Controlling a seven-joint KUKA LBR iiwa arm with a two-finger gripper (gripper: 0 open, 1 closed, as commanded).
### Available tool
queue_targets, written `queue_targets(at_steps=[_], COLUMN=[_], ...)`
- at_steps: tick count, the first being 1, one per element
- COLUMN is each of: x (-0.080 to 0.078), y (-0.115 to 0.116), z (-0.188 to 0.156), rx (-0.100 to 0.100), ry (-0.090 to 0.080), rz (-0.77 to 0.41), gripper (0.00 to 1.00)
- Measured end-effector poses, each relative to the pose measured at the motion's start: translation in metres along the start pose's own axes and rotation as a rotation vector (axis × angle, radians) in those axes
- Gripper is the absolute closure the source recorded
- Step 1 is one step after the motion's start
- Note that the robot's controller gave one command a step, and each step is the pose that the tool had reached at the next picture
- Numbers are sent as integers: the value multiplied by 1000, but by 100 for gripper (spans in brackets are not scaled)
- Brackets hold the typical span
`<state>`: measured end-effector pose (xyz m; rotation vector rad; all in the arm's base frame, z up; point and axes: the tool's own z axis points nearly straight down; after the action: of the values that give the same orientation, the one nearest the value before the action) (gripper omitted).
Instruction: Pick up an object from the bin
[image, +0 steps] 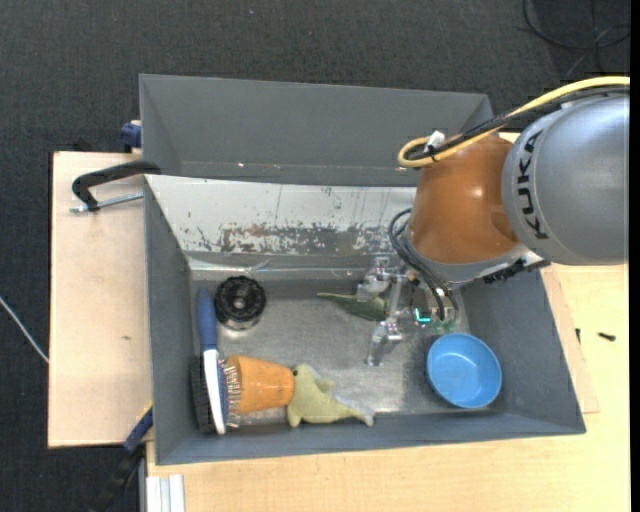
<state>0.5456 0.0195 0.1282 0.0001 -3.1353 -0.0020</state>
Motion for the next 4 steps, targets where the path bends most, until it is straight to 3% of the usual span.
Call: queue_targets(at_steps=[1,4], x=[-57,-62], y=[-22,-19], z=[56,52], rx=[-6,-1], ry=[-17,-12], rz=[141,138], gripper=[0,0])
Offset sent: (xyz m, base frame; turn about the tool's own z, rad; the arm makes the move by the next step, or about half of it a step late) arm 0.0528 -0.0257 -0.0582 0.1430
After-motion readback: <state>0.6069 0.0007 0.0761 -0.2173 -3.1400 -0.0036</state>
